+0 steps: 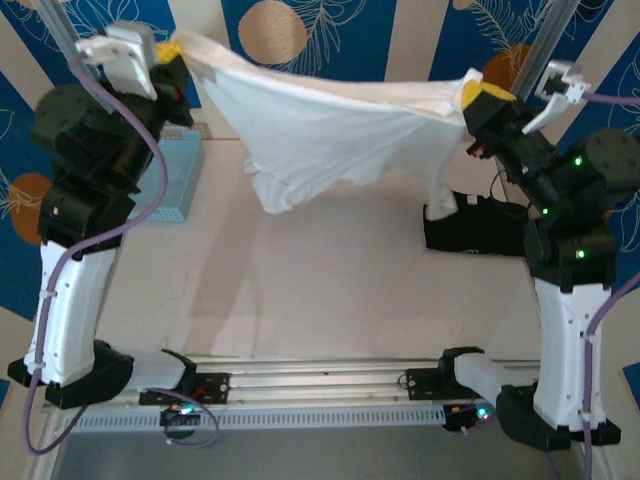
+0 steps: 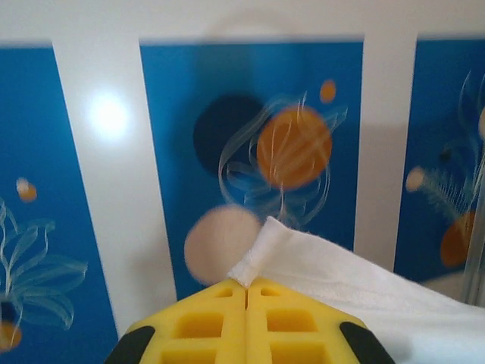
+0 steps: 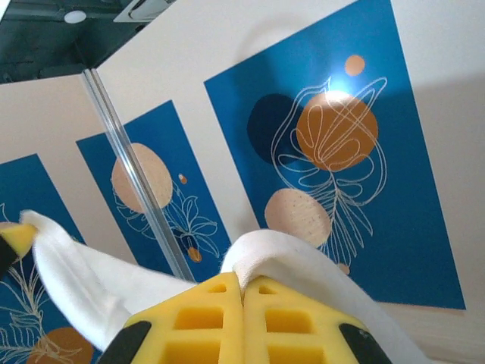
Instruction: Fold the inside-out t-shirt
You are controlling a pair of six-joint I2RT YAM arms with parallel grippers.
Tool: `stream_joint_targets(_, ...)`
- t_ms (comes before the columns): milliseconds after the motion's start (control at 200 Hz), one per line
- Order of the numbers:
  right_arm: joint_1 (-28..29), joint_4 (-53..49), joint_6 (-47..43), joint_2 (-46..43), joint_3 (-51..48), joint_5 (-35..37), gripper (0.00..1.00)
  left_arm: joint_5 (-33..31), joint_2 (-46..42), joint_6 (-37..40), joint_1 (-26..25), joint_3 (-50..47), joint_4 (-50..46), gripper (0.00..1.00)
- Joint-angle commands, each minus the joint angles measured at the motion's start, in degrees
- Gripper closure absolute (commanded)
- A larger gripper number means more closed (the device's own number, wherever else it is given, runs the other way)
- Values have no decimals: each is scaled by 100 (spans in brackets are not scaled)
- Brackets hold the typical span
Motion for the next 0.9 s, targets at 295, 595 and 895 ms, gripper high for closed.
stream_joint_targets(295,133,1103,-147,997,-1147,613,98,-105,793,-450,921,-1198,810,100)
stream_joint_targets(595,-19,1883,-161,3796,2083,326,99,427,4047,-314,1458,4373,67,100)
stream_joint_targets(895,355,154,-670,4846,5082,-179,99,763,2636,-76,1466,3368,1077,100)
